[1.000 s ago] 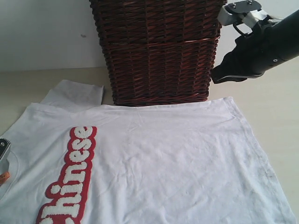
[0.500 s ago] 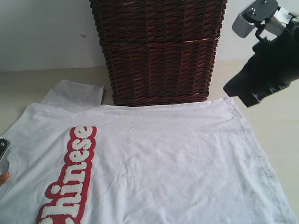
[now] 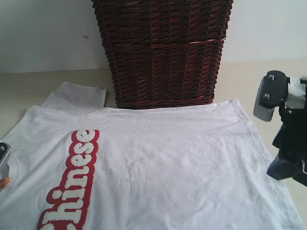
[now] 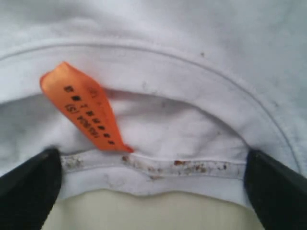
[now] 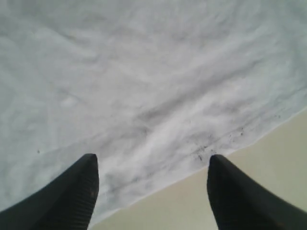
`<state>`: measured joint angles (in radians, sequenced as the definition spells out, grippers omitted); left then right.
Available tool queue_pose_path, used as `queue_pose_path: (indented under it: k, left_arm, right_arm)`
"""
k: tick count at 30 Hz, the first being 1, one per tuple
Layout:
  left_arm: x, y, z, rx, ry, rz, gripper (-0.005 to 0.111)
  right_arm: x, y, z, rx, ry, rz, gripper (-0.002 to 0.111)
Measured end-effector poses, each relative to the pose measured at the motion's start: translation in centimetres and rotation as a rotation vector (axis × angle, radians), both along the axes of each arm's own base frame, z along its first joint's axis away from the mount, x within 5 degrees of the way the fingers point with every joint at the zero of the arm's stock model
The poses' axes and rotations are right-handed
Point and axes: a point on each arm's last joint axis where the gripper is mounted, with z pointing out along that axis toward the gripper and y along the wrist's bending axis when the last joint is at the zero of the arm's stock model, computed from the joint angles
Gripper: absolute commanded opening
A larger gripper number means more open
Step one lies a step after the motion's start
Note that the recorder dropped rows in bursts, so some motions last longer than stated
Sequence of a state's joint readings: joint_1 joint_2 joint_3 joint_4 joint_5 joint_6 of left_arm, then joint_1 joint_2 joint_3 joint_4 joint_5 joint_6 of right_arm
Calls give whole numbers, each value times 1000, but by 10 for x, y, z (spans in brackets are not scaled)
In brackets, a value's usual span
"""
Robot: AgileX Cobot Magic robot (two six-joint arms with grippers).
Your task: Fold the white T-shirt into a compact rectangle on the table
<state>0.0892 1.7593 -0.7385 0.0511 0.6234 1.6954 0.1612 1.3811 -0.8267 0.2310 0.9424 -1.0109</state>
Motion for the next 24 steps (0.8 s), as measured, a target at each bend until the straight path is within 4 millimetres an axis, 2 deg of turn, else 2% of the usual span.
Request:
queue_pose_path:
  k: [4,9,12,19,24]
  left_arm:
    - [0,0,0,0,0,0,105]
    - [0,0,0,0,0,0,105]
    - [0,0,0,0,0,0,105]
    - [0,0,0,0,0,0,105]
    - [0,0,0,0,0,0,105]
  right_arm:
    - [-6,-8,-10,-90,1,95,66]
    - [-11,-19,-24,-218,-11,195,79]
    - [-12,-22,-30,-258,-47,229,79]
    - [-5,-22,-30,-260,-131,225,79]
    - [1,-22,-28,-310,-212,394,79]
